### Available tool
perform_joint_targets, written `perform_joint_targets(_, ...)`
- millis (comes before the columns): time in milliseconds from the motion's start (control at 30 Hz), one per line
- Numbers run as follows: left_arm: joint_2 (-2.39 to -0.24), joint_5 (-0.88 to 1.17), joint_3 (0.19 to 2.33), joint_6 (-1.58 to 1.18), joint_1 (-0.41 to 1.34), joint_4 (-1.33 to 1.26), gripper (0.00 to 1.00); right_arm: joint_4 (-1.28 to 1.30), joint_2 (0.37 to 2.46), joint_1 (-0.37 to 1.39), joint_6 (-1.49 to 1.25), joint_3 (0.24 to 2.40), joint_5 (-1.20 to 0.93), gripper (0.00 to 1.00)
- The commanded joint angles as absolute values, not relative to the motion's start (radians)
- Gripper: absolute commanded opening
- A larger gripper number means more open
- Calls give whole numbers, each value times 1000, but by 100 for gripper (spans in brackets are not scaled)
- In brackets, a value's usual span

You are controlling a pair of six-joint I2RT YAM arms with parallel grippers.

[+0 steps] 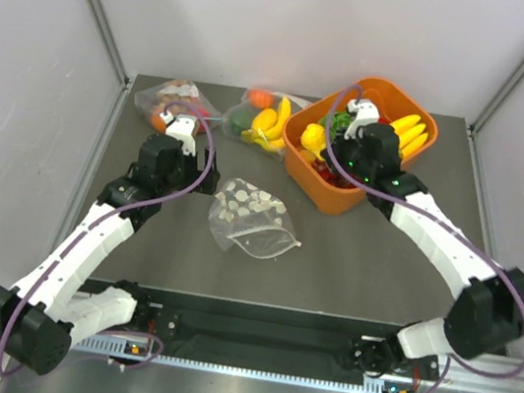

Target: Open the zip-top bag and remove the fake food

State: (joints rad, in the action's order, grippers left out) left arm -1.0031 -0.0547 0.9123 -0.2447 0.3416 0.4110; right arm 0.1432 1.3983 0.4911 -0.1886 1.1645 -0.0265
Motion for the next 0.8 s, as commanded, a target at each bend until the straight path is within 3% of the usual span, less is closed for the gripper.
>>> perform_joint_targets(0,-970,-22,911,-247,341,365,92,104,1506,473,-161,1270,-78,0)
perform_joint_targets(267,-950,-5,913,-250,341,365,92,97,1696,453,-169,1408,-8,0)
perform_joint_targets(333,-950,26,914,-250,341,365,92,100,1724,446,-172,1431,-5,5)
perform_joint_targets(367,-950,28,916,-250,341,365,92,119,1739,446,-169,1442,-5,22)
perform_joint_targets(533,-933,22,911,-247,341,359,93,123,1712,446,-167,1410,-8,75)
perform_joint_targets(567,-931,15,911,-247,339,359,93,111,1682,448,-169,1398,-12,90)
perform_joint_targets(767,-922,-21,908,-249,339,362,93,123,1504,446,-155,1312,-69,95)
